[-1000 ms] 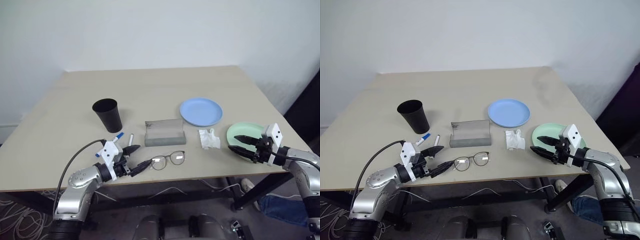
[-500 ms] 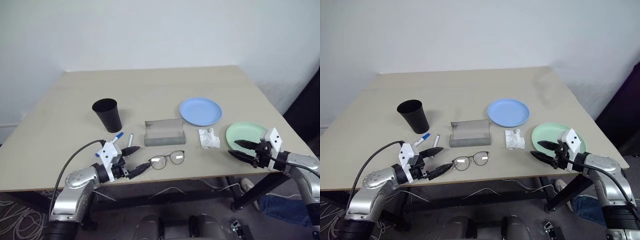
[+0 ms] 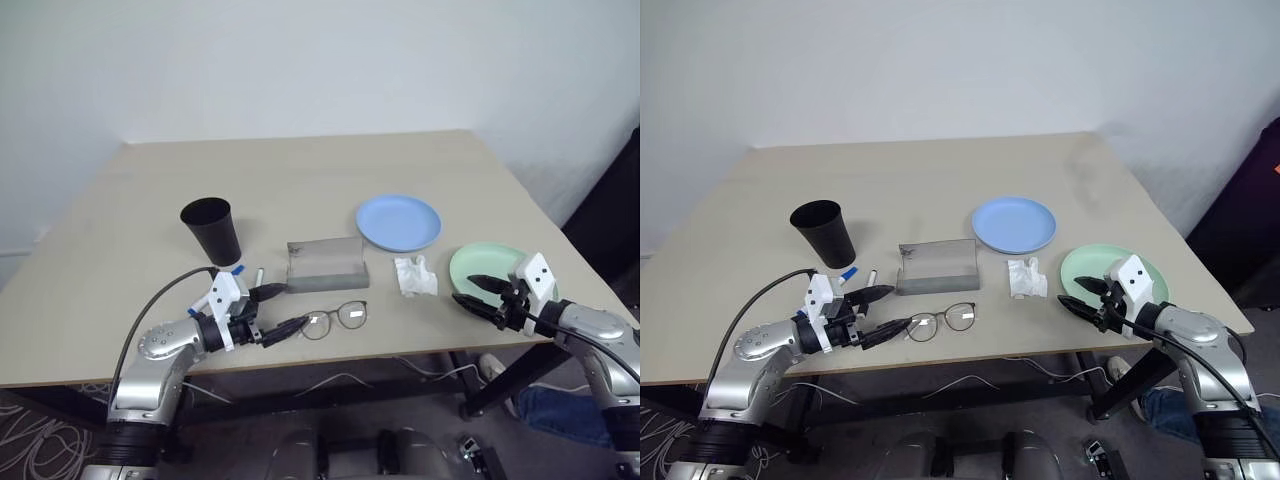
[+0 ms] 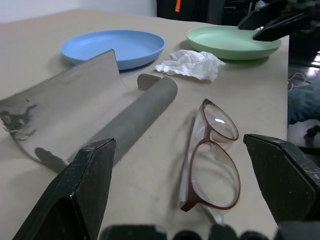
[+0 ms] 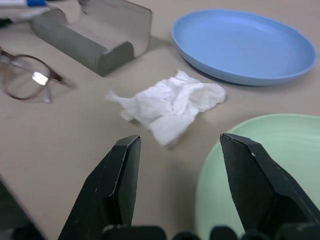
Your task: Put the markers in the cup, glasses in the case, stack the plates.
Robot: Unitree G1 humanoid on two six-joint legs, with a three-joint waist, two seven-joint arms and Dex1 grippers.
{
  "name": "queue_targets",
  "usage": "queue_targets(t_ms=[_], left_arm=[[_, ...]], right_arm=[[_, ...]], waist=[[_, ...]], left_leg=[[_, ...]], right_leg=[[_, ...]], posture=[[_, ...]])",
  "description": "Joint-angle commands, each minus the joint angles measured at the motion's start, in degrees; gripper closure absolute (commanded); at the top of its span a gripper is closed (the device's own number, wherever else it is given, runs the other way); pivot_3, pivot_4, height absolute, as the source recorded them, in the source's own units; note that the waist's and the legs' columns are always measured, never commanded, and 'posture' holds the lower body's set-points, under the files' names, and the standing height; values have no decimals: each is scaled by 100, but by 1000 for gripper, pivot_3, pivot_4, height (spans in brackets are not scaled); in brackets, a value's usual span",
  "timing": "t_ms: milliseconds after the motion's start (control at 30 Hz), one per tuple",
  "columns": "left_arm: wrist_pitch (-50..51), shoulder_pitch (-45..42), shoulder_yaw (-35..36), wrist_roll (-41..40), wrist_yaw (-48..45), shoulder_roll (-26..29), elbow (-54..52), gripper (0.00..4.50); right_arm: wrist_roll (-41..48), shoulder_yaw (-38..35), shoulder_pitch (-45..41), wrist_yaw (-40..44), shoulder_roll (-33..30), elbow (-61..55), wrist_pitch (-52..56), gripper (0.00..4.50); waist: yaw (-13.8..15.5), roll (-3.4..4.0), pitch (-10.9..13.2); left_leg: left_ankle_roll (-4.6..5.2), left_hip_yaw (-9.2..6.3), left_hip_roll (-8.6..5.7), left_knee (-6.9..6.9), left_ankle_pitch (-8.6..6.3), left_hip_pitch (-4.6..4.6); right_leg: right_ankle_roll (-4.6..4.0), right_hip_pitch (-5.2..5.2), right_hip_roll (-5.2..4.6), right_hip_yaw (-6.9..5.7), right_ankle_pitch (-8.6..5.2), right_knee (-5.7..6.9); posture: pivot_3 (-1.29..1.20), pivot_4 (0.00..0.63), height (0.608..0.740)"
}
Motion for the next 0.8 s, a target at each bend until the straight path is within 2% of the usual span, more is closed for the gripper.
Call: queue_targets(t_ms=[33,433,533,767,800], left_arm=[[51,-132,-76,-118,44,-102,-327,156],[93,-175,-202,-90,212,-335,-363,156],[77,-197,-225,-70,226,-363,-337,156],[45,-186,-234,-46,255,-367,-336,156],[44,-189,-234,-45,253,-362,-330,117]], right_arm=[[-249,10,-235,-419,14,-253,141,1750],[-582,391,-468,-1278,252,-589,1639,1750],[-707,465,-478,-1409,317,-544,1738,1750],[-828,503,-495,-1623,473,-534,1802,1750],[-825,510,-487,-1622,480,-557,1810,1933]], waist=[[3,0,0],[3,-3,-1],[2,-3,-1],[0,-3,-1],[0,-3,-1]], left_leg=[[0,0,-1,0,0,0],[0,2,-24,3,0,5],[-2,3,-44,15,-1,8],[-2,0,-64,21,-1,11],[-2,0,-61,23,-1,11]], right_leg=[[0,-1,-1,1,0,3],[-1,-14,-2,32,0,58],[-2,-26,-4,68,0,103],[-1,-24,-2,70,0,103],[-1,-23,-2,70,0,103]], posture=[[0,0,740],[0,0,740],[0,0,740],[0,0,740],[0,0,740]])
